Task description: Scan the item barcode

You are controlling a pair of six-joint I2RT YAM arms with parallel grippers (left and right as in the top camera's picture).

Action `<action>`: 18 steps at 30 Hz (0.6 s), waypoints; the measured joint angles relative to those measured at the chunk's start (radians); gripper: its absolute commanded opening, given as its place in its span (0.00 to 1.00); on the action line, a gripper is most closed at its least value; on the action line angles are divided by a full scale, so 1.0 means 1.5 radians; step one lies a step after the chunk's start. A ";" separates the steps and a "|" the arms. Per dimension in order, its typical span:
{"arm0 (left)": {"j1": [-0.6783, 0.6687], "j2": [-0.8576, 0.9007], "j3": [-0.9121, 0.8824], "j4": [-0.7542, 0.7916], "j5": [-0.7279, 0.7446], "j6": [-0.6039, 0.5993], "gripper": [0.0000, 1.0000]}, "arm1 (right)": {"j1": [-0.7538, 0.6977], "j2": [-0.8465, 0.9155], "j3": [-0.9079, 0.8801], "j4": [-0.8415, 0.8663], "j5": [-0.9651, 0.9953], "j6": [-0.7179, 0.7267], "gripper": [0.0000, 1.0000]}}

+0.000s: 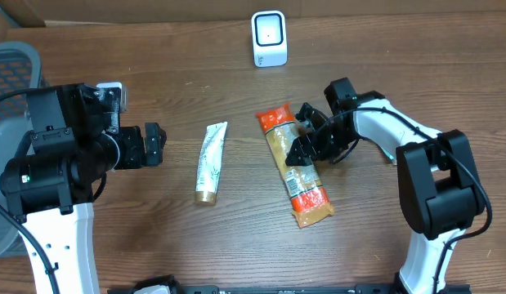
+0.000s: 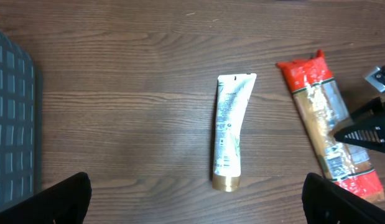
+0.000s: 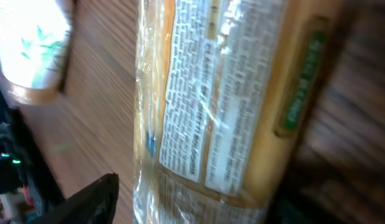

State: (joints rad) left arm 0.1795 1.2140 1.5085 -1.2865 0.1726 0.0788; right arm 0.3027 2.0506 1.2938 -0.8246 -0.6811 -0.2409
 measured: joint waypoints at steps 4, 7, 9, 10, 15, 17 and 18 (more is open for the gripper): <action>0.000 0.000 0.000 0.000 0.000 0.000 1.00 | 0.003 -0.006 -0.036 0.057 -0.039 0.010 0.57; 0.000 0.000 0.000 0.000 0.000 0.000 1.00 | 0.009 -0.006 -0.059 0.093 -0.045 0.021 0.38; 0.000 0.000 0.000 0.000 0.000 0.000 1.00 | 0.015 -0.006 -0.069 0.096 -0.049 0.035 0.36; 0.000 0.000 0.000 0.000 0.000 0.000 1.00 | 0.018 -0.006 -0.071 0.095 -0.050 0.038 0.33; 0.000 0.000 0.000 0.000 0.000 0.000 1.00 | 0.022 -0.006 -0.073 0.097 -0.058 0.054 0.09; 0.000 0.000 0.000 0.000 0.000 0.000 1.00 | 0.021 -0.006 -0.073 0.096 -0.064 0.061 0.04; 0.000 0.000 0.000 0.000 0.000 0.000 1.00 | 0.021 -0.006 -0.073 0.096 -0.066 0.067 0.04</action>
State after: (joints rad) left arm 0.1795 1.2140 1.5085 -1.2869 0.1726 0.0792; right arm 0.3344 2.0411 1.1835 -0.6807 -0.7803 -0.1406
